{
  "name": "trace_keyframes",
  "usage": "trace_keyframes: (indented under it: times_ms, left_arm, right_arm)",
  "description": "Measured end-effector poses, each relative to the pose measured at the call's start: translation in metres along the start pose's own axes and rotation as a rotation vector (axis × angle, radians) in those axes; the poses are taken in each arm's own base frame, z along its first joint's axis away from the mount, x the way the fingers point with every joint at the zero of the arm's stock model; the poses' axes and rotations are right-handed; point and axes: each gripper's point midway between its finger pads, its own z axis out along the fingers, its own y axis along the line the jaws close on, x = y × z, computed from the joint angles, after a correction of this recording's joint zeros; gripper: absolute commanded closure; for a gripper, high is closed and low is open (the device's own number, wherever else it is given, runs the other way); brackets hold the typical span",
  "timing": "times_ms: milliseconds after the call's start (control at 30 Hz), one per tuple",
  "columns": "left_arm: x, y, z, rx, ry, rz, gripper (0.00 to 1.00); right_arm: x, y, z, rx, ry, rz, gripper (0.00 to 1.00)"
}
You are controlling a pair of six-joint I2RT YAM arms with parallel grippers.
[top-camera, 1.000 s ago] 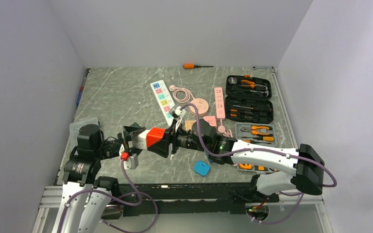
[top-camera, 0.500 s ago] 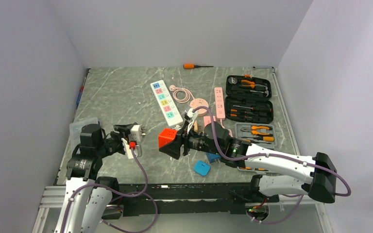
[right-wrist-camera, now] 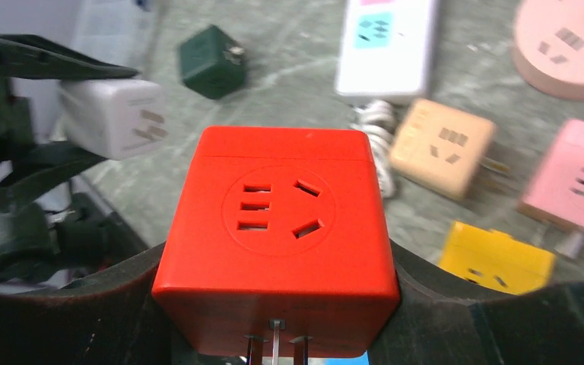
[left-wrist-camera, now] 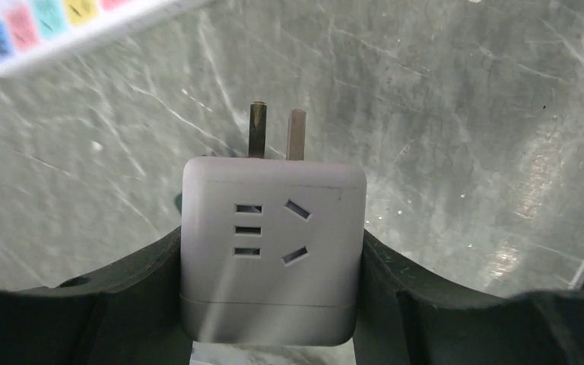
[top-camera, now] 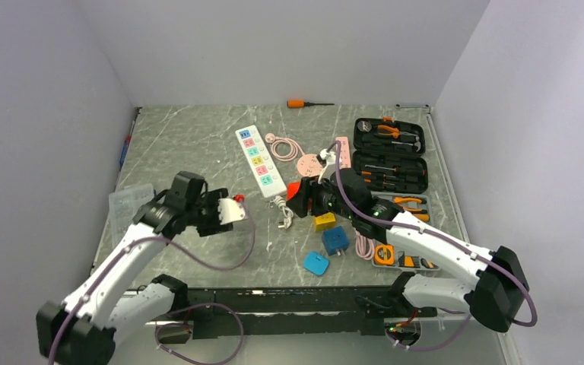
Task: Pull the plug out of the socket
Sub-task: Place the plug at the center of the board.
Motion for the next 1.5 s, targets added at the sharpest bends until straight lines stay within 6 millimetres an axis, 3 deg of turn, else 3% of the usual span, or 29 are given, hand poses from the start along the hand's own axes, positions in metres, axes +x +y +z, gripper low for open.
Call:
trace_keyframes:
  times_ms: [200,300,467,633,800,933,1000,1033,1067,1233,1300,1400,1500]
  left_arm:
    - [0.008,-0.004,0.027,0.081,0.150,-0.147,1.00]
    - [0.009,-0.012,0.039,0.109,0.188,-0.167,1.00]
    - [0.016,-0.025,0.064,0.159,0.250,-0.209,1.00]
    - [0.033,-0.041,0.087,0.236,0.358,-0.274,0.95]
    - [0.031,-0.037,0.104,0.261,0.391,-0.327,0.74]
    - [0.025,-0.042,0.106,0.284,0.368,-0.359,0.37]
    - [0.022,-0.046,0.107,0.307,0.352,-0.371,0.27]
    - [0.021,-0.048,0.107,0.313,0.348,-0.376,0.10]
    - [0.020,-0.050,0.108,0.324,0.342,-0.385,0.02]
    - [0.016,-0.059,0.106,0.365,0.329,-0.415,0.01]
    - [0.014,-0.064,0.103,0.389,0.333,-0.432,0.01]
    - [0.005,-0.060,0.091,0.410,0.353,-0.460,0.01]
    - [-0.019,-0.036,0.078,0.391,0.333,-0.482,0.01]
  right_arm:
    - [0.027,-0.060,0.008,0.216,0.117,0.048,1.00]
    - [0.041,-0.077,0.009,0.280,0.169,0.066,1.00]
    - [0.053,-0.085,0.012,0.311,0.210,0.079,1.00]
    - [0.073,-0.078,0.018,0.308,0.268,0.056,1.00]
    - [0.105,-0.068,0.028,0.336,0.368,-0.016,1.00]
    - [0.127,-0.066,0.031,0.357,0.418,-0.045,1.00]
    - [0.134,-0.067,0.032,0.367,0.433,-0.051,1.00]
    - [0.137,-0.068,0.033,0.373,0.441,-0.054,1.00]
    - [0.141,-0.069,0.034,0.381,0.449,-0.059,1.00]
    - [0.161,-0.076,0.038,0.412,0.497,-0.077,0.98]
    - [0.159,-0.075,0.041,0.413,0.486,-0.081,0.83]
    - [0.158,-0.075,0.045,0.416,0.477,-0.084,0.41]
    - [0.156,-0.074,0.049,0.413,0.469,-0.085,0.04]
